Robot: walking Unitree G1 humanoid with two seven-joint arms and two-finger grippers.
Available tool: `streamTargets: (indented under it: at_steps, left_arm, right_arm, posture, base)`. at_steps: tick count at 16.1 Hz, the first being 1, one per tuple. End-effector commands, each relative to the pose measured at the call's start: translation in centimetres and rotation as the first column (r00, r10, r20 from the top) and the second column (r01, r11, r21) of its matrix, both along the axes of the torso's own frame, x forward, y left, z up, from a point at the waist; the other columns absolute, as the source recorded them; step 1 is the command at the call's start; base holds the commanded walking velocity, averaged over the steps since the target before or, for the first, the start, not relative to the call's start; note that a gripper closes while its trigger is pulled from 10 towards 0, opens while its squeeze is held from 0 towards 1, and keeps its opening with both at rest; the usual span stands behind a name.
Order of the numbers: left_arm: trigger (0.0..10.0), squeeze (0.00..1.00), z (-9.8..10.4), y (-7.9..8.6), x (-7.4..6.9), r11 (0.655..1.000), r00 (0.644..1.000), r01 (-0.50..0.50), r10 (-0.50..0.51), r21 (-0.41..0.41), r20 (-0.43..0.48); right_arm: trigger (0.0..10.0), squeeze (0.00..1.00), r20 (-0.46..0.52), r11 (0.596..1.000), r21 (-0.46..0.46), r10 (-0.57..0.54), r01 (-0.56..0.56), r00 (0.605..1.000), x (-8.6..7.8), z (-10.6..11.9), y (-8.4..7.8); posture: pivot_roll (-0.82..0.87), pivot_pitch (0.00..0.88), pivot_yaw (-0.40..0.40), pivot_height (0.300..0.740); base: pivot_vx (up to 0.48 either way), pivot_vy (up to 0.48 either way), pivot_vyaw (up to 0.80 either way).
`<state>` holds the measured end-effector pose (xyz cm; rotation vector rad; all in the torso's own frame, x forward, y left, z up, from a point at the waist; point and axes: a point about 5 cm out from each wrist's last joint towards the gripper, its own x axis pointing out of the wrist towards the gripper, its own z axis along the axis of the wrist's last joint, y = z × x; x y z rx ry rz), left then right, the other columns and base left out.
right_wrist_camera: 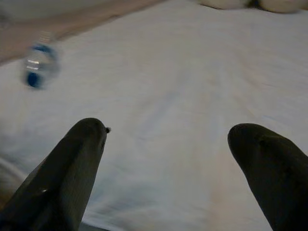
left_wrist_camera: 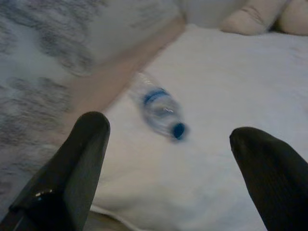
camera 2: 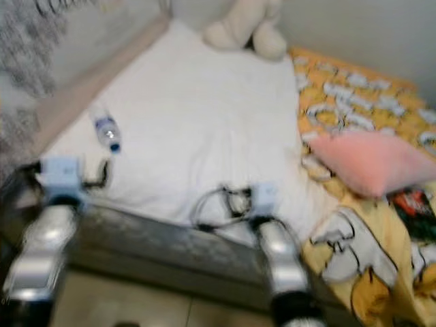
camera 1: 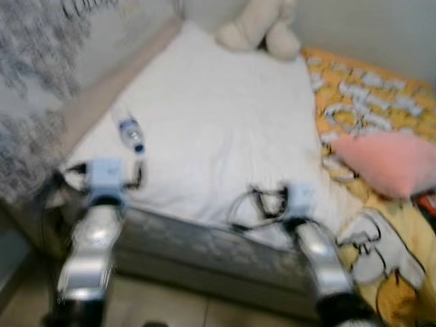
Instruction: Clean up the room
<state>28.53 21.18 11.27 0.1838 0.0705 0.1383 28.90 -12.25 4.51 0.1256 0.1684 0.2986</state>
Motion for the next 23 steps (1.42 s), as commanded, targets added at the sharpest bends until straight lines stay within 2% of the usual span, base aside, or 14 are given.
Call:
streamTargets:
  at_steps: [1,3,4,10,16,17,18,19,22,23]
  left_arm:
    - [10.0,0.0,-0.3,-1.4,0.3,0.999,0.999,0.049,-0.049,-0.004,-0.016]
    - [10.0,0.0,-0.1,-1.9,0.4,0.996,0.997,0.079,-0.079,-0.03,0.002]
    - [10.0,0.0,0.0,-2.1,0.4,0.996,0.996,0.086,-0.086,-0.01,0.007]
    - [10.0,0.0,-0.4,-2.1,0.5,0.996,0.997,0.081,-0.081,-0.02,-0.005]
    - [10.0,0.0,0.0,-2.3,1.2,0.995,0.995,0.104,-0.104,-0.011,0.003]
    - [10.0,0.0,0.0,-2.5,1.5,0.991,0.995,0.102,-0.101,-0.089,0.009]
    - [10.0,0.0,0.0,-2.4,1.7,0.987,0.996,0.092,-0.092,-0.13,0.005]
    - [10.0,0.0,0.2,-2.2,2.0,0.987,0.996,0.092,-0.092,-0.134,0.006]
    - [10.0,0.0,1.0,-2.0,3.3,0.992,0.995,0.102,-0.101,-0.072,0.011]
    - [10.0,0.0,1.2,-1.5,4.3,0.996,0.997,0.07,-0.07,-0.055,-0.011]
  right_arm:
    - [10.0,0.58,0.028,0.999,-0.024,-0.045,0.046,0.999,0.2,0.5,-1.9]
    - [10.0,0.58,0.028,0.998,-0.03,-0.049,0.05,0.998,0.2,0.5,-2.1]
    - [10.0,0.58,0.027,0.998,-0.032,-0.051,0.052,0.998,0.2,0.5,-2.2]
    - [10.0,0.57,0.029,0.997,-0.039,-0.059,0.06,0.998,0.2,0.4,-2.5]
    - [10.0,0.57,0.034,0.997,-0.044,-0.063,0.065,0.997,-0.2,0.3,-2.8]
    - [10.0,0.57,0.035,0.997,-0.045,-0.064,0.066,0.997,-0.3,0.3,-2.9]
    - [10.0,0.57,0.035,0.997,-0.046,-0.064,0.066,0.997,-0.3,0.4,-3.0]
    - [10.0,0.57,0.038,0.997,-0.047,-0.066,0.068,0.997,-0.3,0.4,-3.0]
    - [10.0,0.57,0.04,0.996,-0.048,-0.072,0.074,0.997,-0.7,0.4,-3.1]
    - [10.0,0.58,0.039,0.996,-0.049,-0.073,0.075,0.997,-1.1,0.4,-3.3]
  posture:
    - [0.2,0.0,-0.124,0.74]
    - [0.19,0.0,-0.123,0.74]
    - [0.19,0.0,-0.123,0.74]
    - [0.18,0.0,-0.127,0.74]
    - [0.17,0.0,-0.124,0.74]
    - [0.17,0.0,-0.123,0.74]
    - [0.16,0.0,-0.121,0.74]
    - [0.16,0.0,-0.122,0.74]
    - [0.15,0.0,-0.121,0.74]
    - [0.14,0.0,-0.124,0.74]
  base:
    - [0.0,0.0,0.0]
    - [0.0,0.0,0.0]
    - [0.48,0.0,0.0]
    - [0.48,0.0,0.0]
    - [0.48,0.0,0.0]
    - [0.48,0.0,0.0]
    - [0.48,0.0,0.0]
    - [0.48,0.0,0.0]
    - [0.48,0.0,0.0]
    - [0.472,0.0,0.0]
